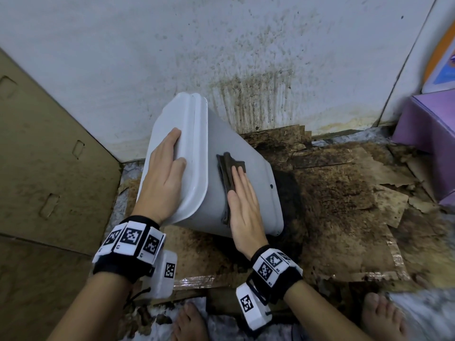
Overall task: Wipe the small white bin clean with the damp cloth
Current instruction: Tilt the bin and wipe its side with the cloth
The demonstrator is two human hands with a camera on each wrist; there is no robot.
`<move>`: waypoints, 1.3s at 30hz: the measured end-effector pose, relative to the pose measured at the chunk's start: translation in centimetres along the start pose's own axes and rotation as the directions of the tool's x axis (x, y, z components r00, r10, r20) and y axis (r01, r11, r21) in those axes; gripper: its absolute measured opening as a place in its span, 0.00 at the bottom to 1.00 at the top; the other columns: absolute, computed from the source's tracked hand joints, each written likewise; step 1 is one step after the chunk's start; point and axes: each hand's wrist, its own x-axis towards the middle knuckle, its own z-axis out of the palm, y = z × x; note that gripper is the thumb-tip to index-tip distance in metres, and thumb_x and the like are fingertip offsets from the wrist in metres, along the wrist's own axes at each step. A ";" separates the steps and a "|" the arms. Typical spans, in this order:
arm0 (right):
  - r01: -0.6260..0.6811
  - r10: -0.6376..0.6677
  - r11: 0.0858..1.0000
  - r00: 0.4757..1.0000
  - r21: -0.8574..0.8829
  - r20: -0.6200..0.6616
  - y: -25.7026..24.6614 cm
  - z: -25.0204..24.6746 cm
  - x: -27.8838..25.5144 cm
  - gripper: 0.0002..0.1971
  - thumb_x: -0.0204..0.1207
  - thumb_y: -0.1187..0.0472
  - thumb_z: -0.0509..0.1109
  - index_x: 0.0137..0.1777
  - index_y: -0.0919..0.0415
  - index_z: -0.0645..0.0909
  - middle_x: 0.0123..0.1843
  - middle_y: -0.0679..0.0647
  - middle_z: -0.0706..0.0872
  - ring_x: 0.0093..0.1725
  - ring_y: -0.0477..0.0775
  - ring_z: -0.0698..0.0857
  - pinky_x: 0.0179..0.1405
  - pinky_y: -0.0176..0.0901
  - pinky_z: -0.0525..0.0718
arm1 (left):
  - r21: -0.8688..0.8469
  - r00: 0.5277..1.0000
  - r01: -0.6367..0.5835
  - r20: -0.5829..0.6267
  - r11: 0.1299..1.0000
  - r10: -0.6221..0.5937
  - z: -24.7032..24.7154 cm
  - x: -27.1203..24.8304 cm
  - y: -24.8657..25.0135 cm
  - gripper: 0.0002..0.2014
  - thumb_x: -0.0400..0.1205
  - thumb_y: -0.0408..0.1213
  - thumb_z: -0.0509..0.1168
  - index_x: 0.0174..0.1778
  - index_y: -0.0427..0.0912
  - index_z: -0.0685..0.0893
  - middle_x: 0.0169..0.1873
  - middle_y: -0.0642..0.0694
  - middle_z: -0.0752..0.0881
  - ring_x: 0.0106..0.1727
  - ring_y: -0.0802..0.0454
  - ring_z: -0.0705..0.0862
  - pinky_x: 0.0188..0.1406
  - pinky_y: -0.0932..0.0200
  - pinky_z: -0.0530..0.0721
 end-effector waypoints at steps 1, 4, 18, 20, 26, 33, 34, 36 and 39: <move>-0.029 0.029 1.000 0.999 0.000 -0.024 1.1 -0.2 -0.1 0.27 0.90 0.49 0.44 0.89 0.46 0.51 0.90 0.40 0.50 0.86 0.33 0.46 0.86 0.41 0.44 | -0.001 1.000 -0.005 -0.003 1.000 0.005 0.1 0.0 0.1 0.31 0.86 0.44 0.49 0.89 0.49 0.59 0.86 0.55 0.62 0.85 0.61 0.57 0.83 0.61 0.54; -0.197 0.197 0.980 0.979 0.005 -0.060 5.0 -1.3 -0.6 0.26 0.91 0.47 0.44 0.88 0.44 0.50 0.90 0.43 0.50 0.87 0.36 0.46 0.88 0.46 0.45 | -0.005 1.000 -0.011 -0.007 1.000 0.011 0.1 0.0 0.1 0.30 0.86 0.45 0.49 0.88 0.50 0.60 0.86 0.56 0.63 0.85 0.61 0.58 0.83 0.61 0.55; -0.372 0.381 0.924 0.885 0.086 -0.267 6.5 -2.0 0.3 0.23 0.87 0.58 0.55 0.81 0.53 0.72 0.79 0.55 0.76 0.78 0.56 0.73 0.82 0.47 0.65 | 0.026 0.999 -0.038 -0.012 0.999 0.038 0.8 0.3 0.5 0.30 0.87 0.46 0.49 0.88 0.48 0.59 0.86 0.55 0.62 0.85 0.61 0.57 0.83 0.65 0.53; -0.369 0.370 0.928 0.888 0.059 -0.272 4.9 -2.0 0.5 0.21 0.89 0.62 0.55 0.81 0.56 0.71 0.75 0.58 0.78 0.75 0.58 0.75 0.75 0.41 0.66 | 0.032 0.999 -0.033 -0.009 0.999 0.033 0.9 0.4 0.6 0.31 0.86 0.46 0.48 0.88 0.48 0.59 0.86 0.54 0.62 0.86 0.60 0.57 0.83 0.65 0.53; -0.247 0.266 0.963 0.931 0.104 -0.250 -0.8 -3.7 1.7 0.18 0.90 0.63 0.54 0.75 0.52 0.74 0.59 0.50 0.84 0.60 0.49 0.83 0.59 0.29 0.76 | 0.055 0.998 -0.062 0.011 0.997 0.061 1.4 0.4 2.1 0.31 0.86 0.48 0.48 0.88 0.46 0.59 0.87 0.52 0.61 0.86 0.57 0.57 0.86 0.58 0.54; -0.049 0.118 0.954 0.968 0.296 -0.221 -8.2 -6.9 3.9 0.18 0.90 0.58 0.54 0.77 0.51 0.75 0.64 0.44 0.87 0.63 0.41 0.85 0.65 0.41 0.84 | 0.171 0.993 -0.095 0.080 0.981 0.083 4.0 1.1 5.8 0.33 0.87 0.50 0.46 0.90 0.45 0.54 0.89 0.52 0.53 0.88 0.59 0.49 0.87 0.60 0.46; -0.049 0.115 0.955 0.970 0.291 -0.213 -8.5 -7.3 4.1 0.18 0.90 0.57 0.55 0.77 0.49 0.75 0.64 0.43 0.87 0.63 0.42 0.85 0.66 0.46 0.84 | 0.184 0.993 -0.100 0.086 0.978 0.085 4.4 1.2 6.3 0.32 0.88 0.49 0.46 0.90 0.44 0.54 0.90 0.51 0.53 0.88 0.59 0.49 0.87 0.60 0.46; -0.062 0.118 0.957 0.976 0.285 -0.182 -8.6 -8.4 4.5 0.18 0.90 0.56 0.56 0.75 0.46 0.77 0.63 0.41 0.88 0.63 0.42 0.86 0.67 0.53 0.84 | 0.199 0.991 -0.109 0.097 0.974 0.091 5.1 1.3 7.4 0.31 0.89 0.47 0.46 0.90 0.43 0.53 0.90 0.50 0.51 0.89 0.59 0.48 0.88 0.59 0.45; -0.060 0.085 0.983 0.986 0.173 -0.141 -8.5 -10.0 4.4 0.19 0.89 0.53 0.59 0.78 0.42 0.72 0.67 0.37 0.84 0.67 0.39 0.82 0.72 0.52 0.81 | 0.150 0.988 -0.112 0.126 0.982 0.093 5.9 1.3 9.0 0.29 0.92 0.45 0.46 0.90 0.44 0.48 0.90 0.52 0.47 0.88 0.62 0.44 0.86 0.62 0.40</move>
